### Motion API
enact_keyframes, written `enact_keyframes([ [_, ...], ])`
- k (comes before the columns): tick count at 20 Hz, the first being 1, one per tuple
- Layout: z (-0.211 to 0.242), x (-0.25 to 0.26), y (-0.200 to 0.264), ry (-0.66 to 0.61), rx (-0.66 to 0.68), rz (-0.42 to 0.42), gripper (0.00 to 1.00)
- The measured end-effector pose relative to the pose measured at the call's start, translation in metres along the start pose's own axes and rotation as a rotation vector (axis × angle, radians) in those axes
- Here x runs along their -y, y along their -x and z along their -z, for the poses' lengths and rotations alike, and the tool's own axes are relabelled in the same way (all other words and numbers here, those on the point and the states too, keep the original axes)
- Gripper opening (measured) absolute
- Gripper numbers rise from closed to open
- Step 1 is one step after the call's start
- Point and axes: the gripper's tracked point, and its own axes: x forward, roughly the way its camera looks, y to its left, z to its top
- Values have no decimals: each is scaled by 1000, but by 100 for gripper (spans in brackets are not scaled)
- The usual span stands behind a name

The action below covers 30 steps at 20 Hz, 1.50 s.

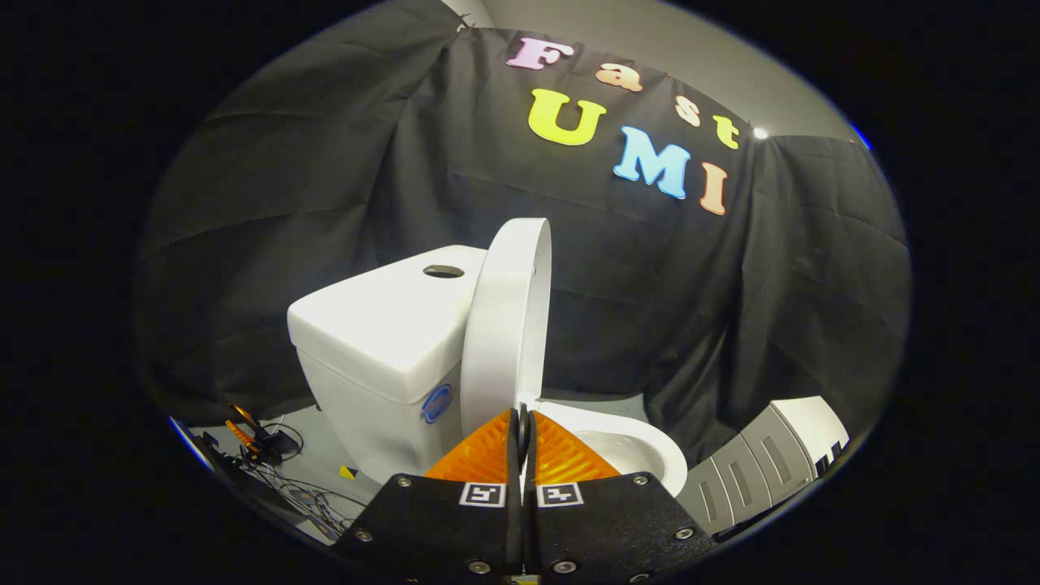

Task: Open the toilet lid.

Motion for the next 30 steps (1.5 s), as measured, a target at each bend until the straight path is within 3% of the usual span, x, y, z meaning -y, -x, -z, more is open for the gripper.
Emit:
enact_keyframes([
  [5,2,0,0,80,0,32,0],
  [13,2,0,1,-105,-14,-94,3],
  [15,0,-6,5,-104,-23,-155,11],
  [18,-13,3,15,-131,23,-177,28],
  [22,-39,21,39,-248,106,-232,97],
  [28,-70,111,64,-408,226,-263,95],
  [30,-73,157,66,-421,260,-228,95],
])
